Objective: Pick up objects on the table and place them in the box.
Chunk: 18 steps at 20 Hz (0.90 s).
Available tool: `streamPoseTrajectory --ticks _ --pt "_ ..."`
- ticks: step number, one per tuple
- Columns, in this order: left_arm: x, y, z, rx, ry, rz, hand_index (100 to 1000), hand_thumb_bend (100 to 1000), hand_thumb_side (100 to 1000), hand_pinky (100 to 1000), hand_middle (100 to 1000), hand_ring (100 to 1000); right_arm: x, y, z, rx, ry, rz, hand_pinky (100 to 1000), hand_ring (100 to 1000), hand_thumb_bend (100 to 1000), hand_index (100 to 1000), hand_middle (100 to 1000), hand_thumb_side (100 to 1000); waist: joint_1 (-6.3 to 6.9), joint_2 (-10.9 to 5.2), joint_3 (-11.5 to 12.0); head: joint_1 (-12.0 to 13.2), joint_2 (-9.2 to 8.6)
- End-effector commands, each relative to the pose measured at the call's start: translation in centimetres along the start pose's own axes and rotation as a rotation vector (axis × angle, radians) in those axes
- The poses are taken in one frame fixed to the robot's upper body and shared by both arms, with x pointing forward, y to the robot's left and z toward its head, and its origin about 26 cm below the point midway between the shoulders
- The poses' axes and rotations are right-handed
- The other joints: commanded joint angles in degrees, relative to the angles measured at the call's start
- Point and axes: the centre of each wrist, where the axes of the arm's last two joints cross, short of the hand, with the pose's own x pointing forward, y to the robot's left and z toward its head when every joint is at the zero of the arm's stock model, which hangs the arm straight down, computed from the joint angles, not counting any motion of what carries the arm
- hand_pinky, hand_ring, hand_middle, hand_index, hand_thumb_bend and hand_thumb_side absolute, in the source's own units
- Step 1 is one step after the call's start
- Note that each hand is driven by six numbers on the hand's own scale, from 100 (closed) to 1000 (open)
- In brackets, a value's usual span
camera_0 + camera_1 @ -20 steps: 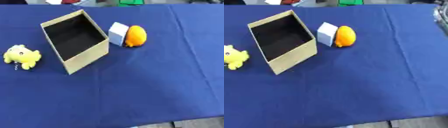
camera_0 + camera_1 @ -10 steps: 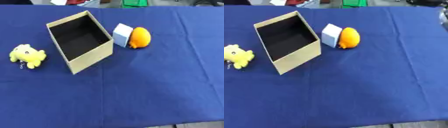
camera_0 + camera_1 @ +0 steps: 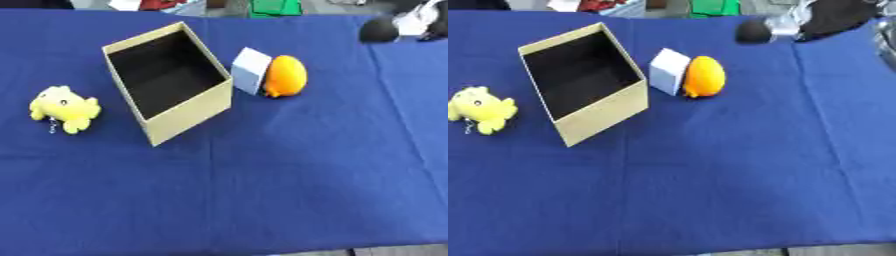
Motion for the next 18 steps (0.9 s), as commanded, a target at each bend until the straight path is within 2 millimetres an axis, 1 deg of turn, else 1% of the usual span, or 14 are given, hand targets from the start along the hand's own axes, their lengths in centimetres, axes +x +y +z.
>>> streamPoseTrajectory --ticks 1,3,9,14,15,18 --pt "0.5 0.8 -1.0 0.003 -0.053 -0.017 886 679 1000 652 813 869 -0.3 0.0 0.0 0.123 0.025 0.069 925 955 997 952 909 627 -0.06 -1.06 0.14 -0.61 0.33" --pt "0.6 0.8 -1.0 -0.002 -0.055 -0.015 885 673 1000 652 815 869 -0.7 0.6 -0.2 0.189 0.054 0.059 928 959 984 956 914 610 -0.12 -1.13 0.16 -0.86 0.28" --pt "0.8 0.7 -1.1 -0.009 -0.062 -0.008 881 669 1000 651 814 869 -2.1 2.2 -0.7 0.356 0.112 0.016 937 966 970 976 922 601 -0.27 -1.33 0.39 -1.63 0.28" --pt "0.7 0.7 -1.1 -0.012 -0.061 -0.008 879 667 1000 650 813 871 -2.6 1.8 -1.4 0.413 0.137 -0.013 935 963 960 976 917 597 -0.31 -1.41 0.30 -1.63 0.30" --pt "0.7 0.7 -1.1 -0.012 -0.060 -0.008 876 664 1000 649 811 876 -2.6 1.7 -1.5 0.421 0.139 -0.016 933 959 920 975 915 557 -0.30 -1.42 0.31 -1.67 0.32" --pt "0.8 0.6 -1.1 -0.014 -0.061 -0.006 874 663 1000 649 810 877 -3.0 1.5 -2.2 0.444 0.165 -0.054 931 957 920 974 912 554 -0.35 -1.35 0.40 -1.86 0.35"
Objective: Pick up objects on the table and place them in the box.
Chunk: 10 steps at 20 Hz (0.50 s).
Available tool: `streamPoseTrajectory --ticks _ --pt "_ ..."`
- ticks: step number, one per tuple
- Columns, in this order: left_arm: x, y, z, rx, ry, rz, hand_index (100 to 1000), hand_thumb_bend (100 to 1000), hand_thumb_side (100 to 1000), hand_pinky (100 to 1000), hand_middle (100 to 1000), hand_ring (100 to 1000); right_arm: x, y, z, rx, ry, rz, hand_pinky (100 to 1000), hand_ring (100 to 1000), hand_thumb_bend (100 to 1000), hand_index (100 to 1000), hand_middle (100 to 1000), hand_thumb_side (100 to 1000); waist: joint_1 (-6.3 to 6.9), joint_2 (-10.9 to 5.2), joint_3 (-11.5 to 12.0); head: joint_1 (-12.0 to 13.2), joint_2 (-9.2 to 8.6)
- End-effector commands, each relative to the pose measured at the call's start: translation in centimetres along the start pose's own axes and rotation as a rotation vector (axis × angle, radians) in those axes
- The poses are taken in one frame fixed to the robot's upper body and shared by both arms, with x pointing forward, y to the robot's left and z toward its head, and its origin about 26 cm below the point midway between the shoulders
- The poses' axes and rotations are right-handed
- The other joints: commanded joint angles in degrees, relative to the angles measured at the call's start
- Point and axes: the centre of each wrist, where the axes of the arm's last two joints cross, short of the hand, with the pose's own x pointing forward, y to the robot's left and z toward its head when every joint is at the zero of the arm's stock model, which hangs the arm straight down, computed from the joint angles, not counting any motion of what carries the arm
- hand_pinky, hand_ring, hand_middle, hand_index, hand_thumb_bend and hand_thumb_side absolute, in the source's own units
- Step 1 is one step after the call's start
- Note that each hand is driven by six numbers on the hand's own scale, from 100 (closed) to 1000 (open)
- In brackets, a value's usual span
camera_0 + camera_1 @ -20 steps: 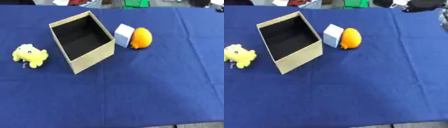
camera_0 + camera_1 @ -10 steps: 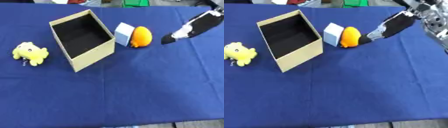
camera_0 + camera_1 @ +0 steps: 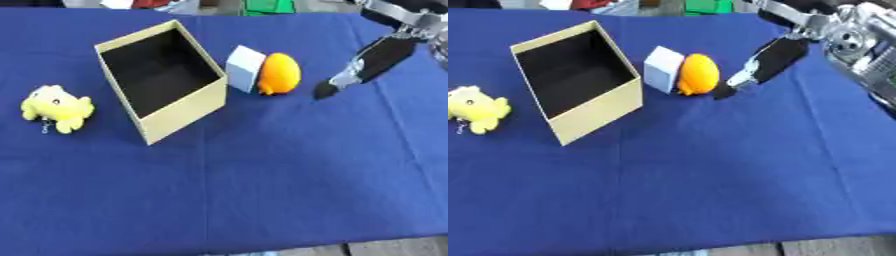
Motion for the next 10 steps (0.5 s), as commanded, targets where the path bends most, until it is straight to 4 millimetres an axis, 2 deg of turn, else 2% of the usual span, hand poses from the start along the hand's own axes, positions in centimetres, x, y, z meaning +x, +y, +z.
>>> streamPoseTrajectory --ticks 1,10 --pt "0.4 0.8 -0.7 0.009 -0.039 -0.015 874 663 1000 649 810 877 -0.4 -1.5 0.0 0.014 0.021 -0.013 931 957 920 974 912 554 0.04 -1.03 0.02 -0.23 0.27" --pt "0.3 0.8 -0.7 0.009 -0.036 -0.018 874 663 1000 649 810 877 -0.1 -3.2 0.1 0.090 0.020 -0.017 931 957 920 974 912 554 0.08 -1.09 -0.21 -0.02 0.33"
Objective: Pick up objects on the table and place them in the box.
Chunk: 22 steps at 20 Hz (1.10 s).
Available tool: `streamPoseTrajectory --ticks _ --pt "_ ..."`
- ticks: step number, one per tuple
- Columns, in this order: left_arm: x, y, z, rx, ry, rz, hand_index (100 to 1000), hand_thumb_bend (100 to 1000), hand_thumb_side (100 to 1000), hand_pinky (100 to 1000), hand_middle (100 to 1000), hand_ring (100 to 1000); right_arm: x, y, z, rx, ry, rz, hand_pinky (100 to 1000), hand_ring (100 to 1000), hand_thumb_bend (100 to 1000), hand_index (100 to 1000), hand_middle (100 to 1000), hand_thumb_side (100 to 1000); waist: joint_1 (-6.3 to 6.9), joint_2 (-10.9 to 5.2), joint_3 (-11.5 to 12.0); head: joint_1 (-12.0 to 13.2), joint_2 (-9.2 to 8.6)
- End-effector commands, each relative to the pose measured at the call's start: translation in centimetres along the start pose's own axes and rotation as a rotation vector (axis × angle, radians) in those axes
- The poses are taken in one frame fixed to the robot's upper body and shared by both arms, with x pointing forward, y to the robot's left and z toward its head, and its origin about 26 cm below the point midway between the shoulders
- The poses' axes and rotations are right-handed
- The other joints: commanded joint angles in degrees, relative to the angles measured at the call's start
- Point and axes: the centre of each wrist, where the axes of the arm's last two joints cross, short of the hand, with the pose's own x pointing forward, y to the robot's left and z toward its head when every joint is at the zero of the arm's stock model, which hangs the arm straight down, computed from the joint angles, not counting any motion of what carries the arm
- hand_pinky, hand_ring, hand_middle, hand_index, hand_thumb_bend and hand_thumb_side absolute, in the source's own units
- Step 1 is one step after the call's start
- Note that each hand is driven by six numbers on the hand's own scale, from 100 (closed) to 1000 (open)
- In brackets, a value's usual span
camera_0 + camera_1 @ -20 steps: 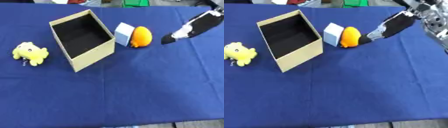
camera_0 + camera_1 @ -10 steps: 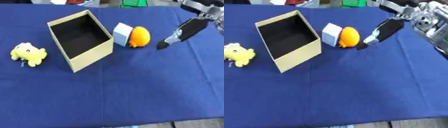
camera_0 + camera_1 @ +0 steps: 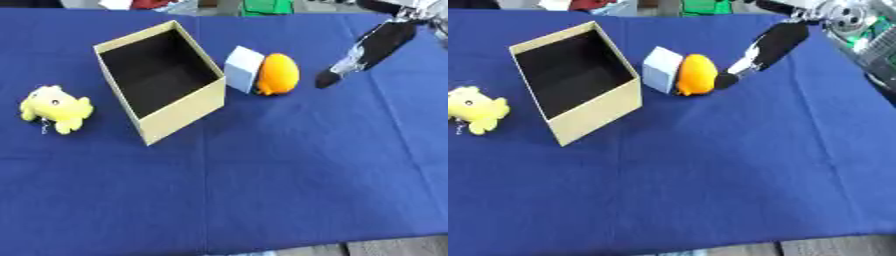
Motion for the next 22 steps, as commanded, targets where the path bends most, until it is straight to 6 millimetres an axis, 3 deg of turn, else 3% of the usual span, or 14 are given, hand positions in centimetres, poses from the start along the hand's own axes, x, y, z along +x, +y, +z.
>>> streamPoseTrajectory --ticks 1,7,8,10,16,22 --pt "0.3 0.8 -0.7 0.011 -0.035 -0.019 874 663 1000 649 810 877 0.1 -1.7 0.6 -0.008 0.006 0.020 931 957 920 974 912 554 0.18 -1.09 -0.12 0.09 0.32" --pt "0.3 0.8 -0.7 0.012 -0.035 -0.019 874 663 1000 649 810 877 0.2 -1.8 0.7 -0.002 0.006 0.020 931 957 920 974 912 554 0.18 -1.09 -0.13 0.11 0.32" --pt "0.3 0.8 -0.7 0.014 -0.037 -0.015 857 640 1000 643 798 879 0.1 -1.6 0.6 0.007 0.010 0.007 908 937 843 965 901 389 0.21 -0.90 -0.04 0.34 0.26" --pt "0.6 0.7 -1.0 0.026 -0.042 -0.001 857 640 1000 643 798 879 -0.5 -0.8 -0.2 0.037 0.021 -0.061 908 937 843 965 901 389 0.14 -0.41 0.90 -0.10 -0.08" --pt "0.6 0.8 -1.0 0.026 -0.041 -0.004 857 640 1000 643 798 879 -1.9 -0.4 -2.9 0.069 0.061 -0.253 908 937 843 965 901 389 -0.01 -0.49 0.87 0.15 0.05" --pt "0.6 0.8 -1.0 0.026 -0.040 -0.005 857 640 1000 643 798 879 -2.7 -0.2 -3.4 0.069 0.061 -0.273 908 937 843 965 901 389 0.00 -0.51 0.82 0.21 0.07"
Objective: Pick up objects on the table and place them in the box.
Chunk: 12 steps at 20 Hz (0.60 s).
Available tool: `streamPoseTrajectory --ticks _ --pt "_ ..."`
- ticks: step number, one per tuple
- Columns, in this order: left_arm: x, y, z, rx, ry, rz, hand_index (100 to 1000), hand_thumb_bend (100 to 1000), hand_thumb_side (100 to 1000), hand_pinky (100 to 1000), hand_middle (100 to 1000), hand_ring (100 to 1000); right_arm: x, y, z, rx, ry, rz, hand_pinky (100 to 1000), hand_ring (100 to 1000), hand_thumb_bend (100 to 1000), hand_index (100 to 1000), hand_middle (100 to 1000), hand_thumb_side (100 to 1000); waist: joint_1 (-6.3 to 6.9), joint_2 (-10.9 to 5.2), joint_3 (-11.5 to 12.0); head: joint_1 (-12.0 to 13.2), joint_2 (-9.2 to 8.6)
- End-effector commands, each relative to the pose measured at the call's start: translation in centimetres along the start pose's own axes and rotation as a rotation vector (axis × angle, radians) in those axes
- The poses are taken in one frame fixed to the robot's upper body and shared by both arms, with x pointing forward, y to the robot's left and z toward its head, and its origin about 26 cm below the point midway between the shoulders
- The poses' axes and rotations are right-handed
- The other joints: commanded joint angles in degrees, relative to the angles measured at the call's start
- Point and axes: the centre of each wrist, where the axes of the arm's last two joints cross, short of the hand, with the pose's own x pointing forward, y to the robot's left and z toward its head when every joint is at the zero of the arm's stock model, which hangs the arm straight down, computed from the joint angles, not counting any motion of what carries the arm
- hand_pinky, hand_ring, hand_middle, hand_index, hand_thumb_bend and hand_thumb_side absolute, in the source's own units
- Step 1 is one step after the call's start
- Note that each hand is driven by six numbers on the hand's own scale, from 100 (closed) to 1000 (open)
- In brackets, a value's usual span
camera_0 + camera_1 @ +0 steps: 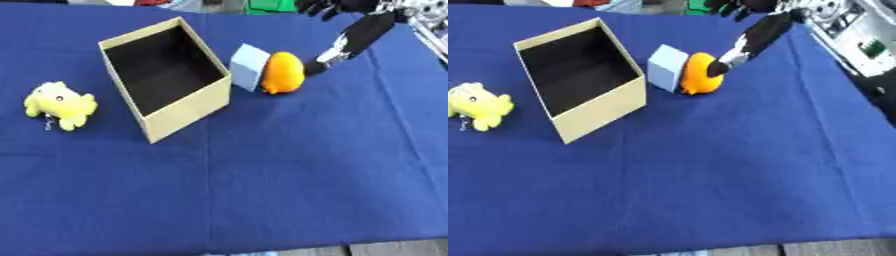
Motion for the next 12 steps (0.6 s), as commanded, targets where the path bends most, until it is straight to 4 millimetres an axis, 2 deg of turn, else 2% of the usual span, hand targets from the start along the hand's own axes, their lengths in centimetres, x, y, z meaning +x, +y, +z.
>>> streamPoseTrajectory --ticks 1,5,6,8,12 --pt "0.3 0.8 -0.7 0.019 -0.032 -0.011 857 640 1000 643 798 879 0.0 -1.2 0.5 -0.027 0.001 0.010 908 937 843 965 901 389 0.20 -1.06 -0.06 0.04 0.08" --pt "0.3 0.8 -0.7 0.019 -0.032 -0.011 857 640 1000 643 798 879 -0.1 -1.2 0.5 -0.027 0.001 0.010 908 937 843 965 901 389 0.20 -1.06 -0.06 0.05 0.08" --pt "0.4 0.7 -0.7 0.022 -0.029 -0.005 847 626 1000 631 785 876 -0.2 -0.9 0.3 -0.028 0.009 0.002 886 923 821 936 884 382 0.00 -0.66 0.35 -0.78 -0.27" --pt "0.5 0.6 -0.8 0.031 -0.028 0.005 847 627 1000 630 784 876 -0.6 -0.2 -0.8 -0.039 0.039 -0.024 886 923 826 934 884 375 -0.25 -0.03 1.09 -1.80 -0.70" --pt "0.5 0.6 -0.8 0.038 -0.027 0.009 846 625 1000 629 782 875 -1.4 1.3 -2.8 -0.057 0.059 -0.008 874 908 841 906 867 351 -0.24 0.29 1.21 -1.96 -0.67"
